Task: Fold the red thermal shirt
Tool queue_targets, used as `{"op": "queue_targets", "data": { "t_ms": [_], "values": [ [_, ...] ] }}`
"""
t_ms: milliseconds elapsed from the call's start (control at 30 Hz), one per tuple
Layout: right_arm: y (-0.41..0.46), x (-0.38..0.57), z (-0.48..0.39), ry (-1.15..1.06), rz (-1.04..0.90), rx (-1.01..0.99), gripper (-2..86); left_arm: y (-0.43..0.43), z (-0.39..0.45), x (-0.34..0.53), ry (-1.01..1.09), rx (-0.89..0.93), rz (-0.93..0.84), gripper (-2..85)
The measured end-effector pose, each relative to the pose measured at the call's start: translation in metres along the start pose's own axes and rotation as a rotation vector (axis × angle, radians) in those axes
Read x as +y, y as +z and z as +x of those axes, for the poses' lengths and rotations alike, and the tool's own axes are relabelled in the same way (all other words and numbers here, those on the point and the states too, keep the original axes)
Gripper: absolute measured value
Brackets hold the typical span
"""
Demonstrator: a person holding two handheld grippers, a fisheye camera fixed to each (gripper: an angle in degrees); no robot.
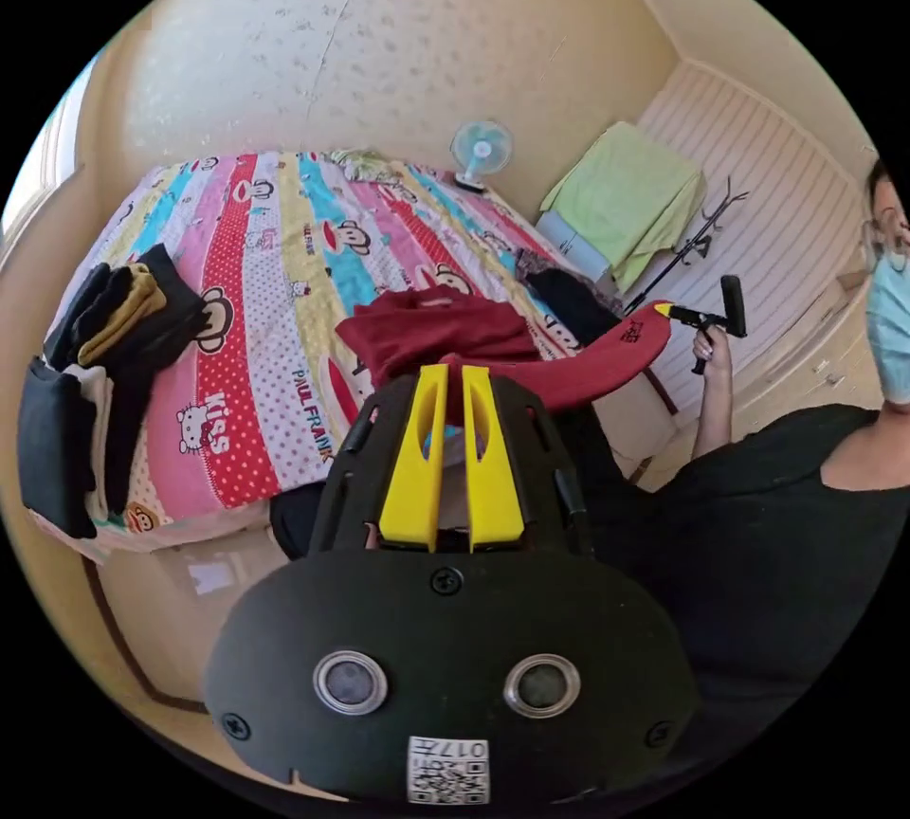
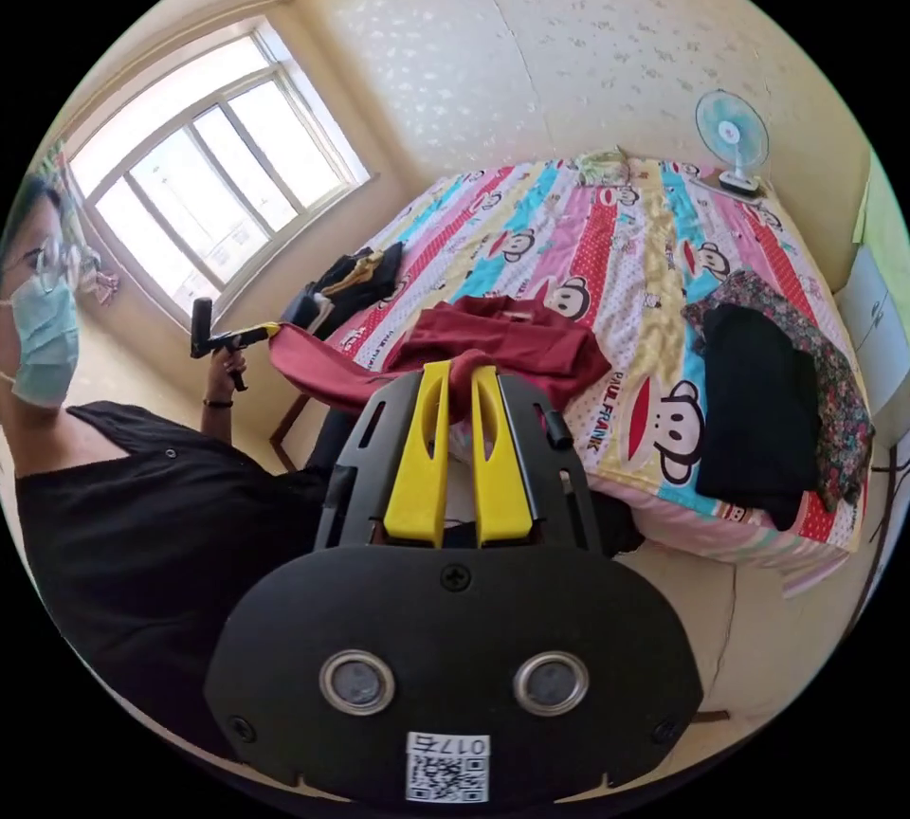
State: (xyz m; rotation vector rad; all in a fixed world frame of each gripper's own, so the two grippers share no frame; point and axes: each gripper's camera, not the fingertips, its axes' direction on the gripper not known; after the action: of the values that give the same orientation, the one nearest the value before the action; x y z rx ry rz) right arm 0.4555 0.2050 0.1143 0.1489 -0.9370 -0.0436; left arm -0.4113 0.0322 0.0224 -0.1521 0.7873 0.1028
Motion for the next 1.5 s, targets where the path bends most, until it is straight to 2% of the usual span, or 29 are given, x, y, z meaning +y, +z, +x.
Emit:
{"op": "queue_targets", "data": {
  "t_ms": [67, 200, 267, 400, 500, 633, 700, 833, 900, 1067, 1133, 1167, 1200, 1267, 1333, 1367, 1500],
  "values": [
    [0.029, -0.038, 0.032, 0.03, -0.044, -0.003, 2.8, 0.025, -0.017, -0.036, 0.004, -0.008, -0.02, 3.8],
    [0.087, -0.125, 0.111, 0.203, -0.103, 0.036, 4.5, 0.081, -0.088, -0.12, -0.132, 0.027, -0.087, 5.1],
    [0.099, -0.141, 0.128, 0.222, -0.081, 0.003, 6.2, 0.091, -0.109, -0.129, -0.2, 0.041, -0.073, 6.5],
    [0.112, -0.117, 0.147, 0.285, -0.009, 0.017, 9.8, 0.113, -0.132, -0.096, -0.293, 0.035, 0.023, 10.3],
    [0.144, -0.082, 0.173, 0.377, -0.085, 0.015, 11.7, 0.159, -0.147, -0.067, -0.339, 0.049, -0.094, 10.5],
    [0.186, -0.044, 0.195, 0.444, -0.114, -0.114, 13.1, 0.209, -0.157, -0.032, -0.399, 0.103, -0.22, 10.5],
    [0.202, -0.037, 0.196, 0.444, -0.121, -0.146, 12.6, 0.23, -0.16, -0.016, -0.428, 0.166, -0.227, 10.3],
    [0.242, -0.041, 0.202, 0.408, -0.283, -0.136, 8.0, 0.241, -0.175, -0.005, -0.448, 0.211, -0.199, 9.0],
    [0.238, -0.045, 0.199, 0.361, -0.301, -0.138, 5.7, 0.235, -0.188, -0.003, -0.467, 0.278, -0.2, 6.4],
    [0.217, -0.04, 0.199, 0.404, -0.269, -0.017, 2.3, 0.232, -0.188, 0.002, -0.336, 0.165, -0.213, 3.7],
    [0.235, -0.022, 0.222, 0.552, -0.375, 0.282, 1.3, 0.241, -0.197, 0.013, -0.372, 0.186, -0.202, 3.9],
    [0.24, -0.018, 0.226, 0.563, -0.414, 0.311, 1.2, 0.241, -0.205, 0.021, -0.422, 0.238, -0.166, 4.1],
    [0.244, -0.014, 0.226, 0.554, -0.438, 0.298, 1.1, 0.237, -0.212, 0.03, -0.463, 0.28, -0.114, 4.5],
    [0.238, -0.013, 0.217, 0.52, -0.344, 0.195, 1.0, 0.227, -0.221, 0.044, -0.516, 0.287, -0.031, 5.2],
    [0.232, -0.022, 0.202, 0.464, -0.248, -0.003, 1.2, 0.217, -0.23, 0.056, -0.547, 0.285, 0.043, 6.7],
    [0.232, -0.026, 0.198, 0.451, -0.237, -0.04, 1.4, 0.214, -0.235, 0.062, -0.566, 0.292, 0.066, 8.3],
    [0.242, -0.068, 0.171, 0.328, -0.128, -0.175, 3.2, 0.228, -0.24, 0.073, -0.58, 0.335, 0.033, 12.5]
  ]
}}
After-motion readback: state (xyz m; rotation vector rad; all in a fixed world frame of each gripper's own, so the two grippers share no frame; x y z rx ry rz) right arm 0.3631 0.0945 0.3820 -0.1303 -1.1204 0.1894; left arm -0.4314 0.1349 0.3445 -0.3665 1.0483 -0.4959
